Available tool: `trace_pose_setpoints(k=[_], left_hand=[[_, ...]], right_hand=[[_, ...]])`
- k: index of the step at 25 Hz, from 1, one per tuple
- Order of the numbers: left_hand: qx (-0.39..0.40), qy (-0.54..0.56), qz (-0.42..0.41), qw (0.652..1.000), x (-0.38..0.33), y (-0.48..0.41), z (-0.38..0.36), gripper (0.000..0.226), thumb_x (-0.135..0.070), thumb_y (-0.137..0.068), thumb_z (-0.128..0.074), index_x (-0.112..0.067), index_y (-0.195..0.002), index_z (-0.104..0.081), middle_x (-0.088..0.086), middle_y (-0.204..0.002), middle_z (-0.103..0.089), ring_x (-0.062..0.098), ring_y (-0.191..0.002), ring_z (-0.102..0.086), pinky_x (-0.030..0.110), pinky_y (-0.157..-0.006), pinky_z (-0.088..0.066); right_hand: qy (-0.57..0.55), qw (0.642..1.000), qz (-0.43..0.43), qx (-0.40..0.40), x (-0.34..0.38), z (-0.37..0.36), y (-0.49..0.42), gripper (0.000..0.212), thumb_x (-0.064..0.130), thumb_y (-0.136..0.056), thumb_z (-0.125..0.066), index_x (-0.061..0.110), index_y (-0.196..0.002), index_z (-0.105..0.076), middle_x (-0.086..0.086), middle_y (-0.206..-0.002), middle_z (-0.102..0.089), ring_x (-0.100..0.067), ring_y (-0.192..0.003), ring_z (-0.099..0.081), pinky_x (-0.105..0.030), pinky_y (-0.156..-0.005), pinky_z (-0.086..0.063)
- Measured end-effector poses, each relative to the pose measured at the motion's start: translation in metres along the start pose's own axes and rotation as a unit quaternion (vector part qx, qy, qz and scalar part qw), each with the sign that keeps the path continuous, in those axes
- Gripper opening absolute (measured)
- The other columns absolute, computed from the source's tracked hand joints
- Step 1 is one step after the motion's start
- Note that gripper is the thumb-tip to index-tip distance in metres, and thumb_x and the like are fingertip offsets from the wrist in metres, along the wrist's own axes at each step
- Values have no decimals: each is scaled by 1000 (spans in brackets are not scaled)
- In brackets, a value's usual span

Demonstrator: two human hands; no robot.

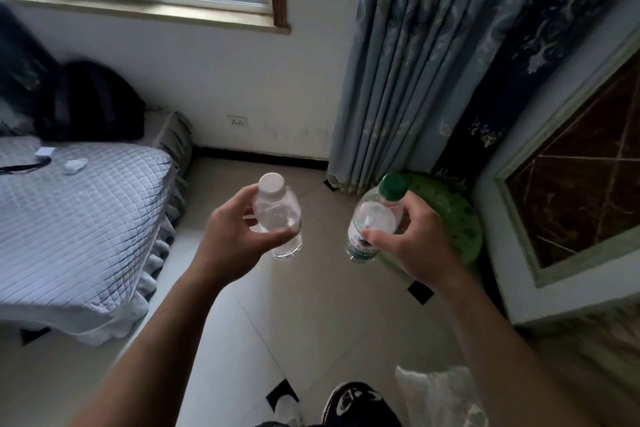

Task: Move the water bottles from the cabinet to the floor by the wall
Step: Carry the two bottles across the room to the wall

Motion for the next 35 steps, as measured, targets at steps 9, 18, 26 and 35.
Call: trace_pose_setpoints(k=[9,18,26,35], left_hand=[[-19,-17,21,999,25,-165,4,71,-44,-53,-91,-31,-117,-62,-9,-102,-73,10,-94,-70,39,-88,-58],[-49,-33,48,997,40,-342,-15,64,-30,-60,-94,-29,-117,-63,-12,-100,-73,1,-92,-69,26,-86,-56],[-34,-24,69,997,69,-472,3,67,-31,-59,-94,-32,-118,-62,-12,-101,-73,5,-93,-70,37,-88,-58],[59,-1,85,995,124,-638,41,64,-22,-63,-92,-34,-118,-61,-12,-98,-74,1,-89,-70,21,-82,-55]], right_hand=[[-13,999,-2,36,-4,-28,-174,46,41,-55,-79,28,-96,-62,3,-96,-66,-14,-86,-64,-42,-77,-57],[4,996,7,92,-17,-46,-374,46,32,-60,-85,30,-99,-61,7,-98,-63,-10,-86,-62,-38,-78,-56],[27,995,7,94,-13,-79,-501,43,29,-61,-86,27,-96,-61,6,-97,-62,-10,-85,-60,-32,-75,-54],[33,997,-48,42,-5,-155,-637,44,24,-60,-87,28,-95,-61,9,-98,-62,-7,-87,-61,-20,-72,-48]])
Point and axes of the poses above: each hand's wrist, its own y-axis away from the middle knuckle, its own z-axis out of the back of the hand, x = y × z, the point moved 1 cm from there along -y, towards the middle knuckle
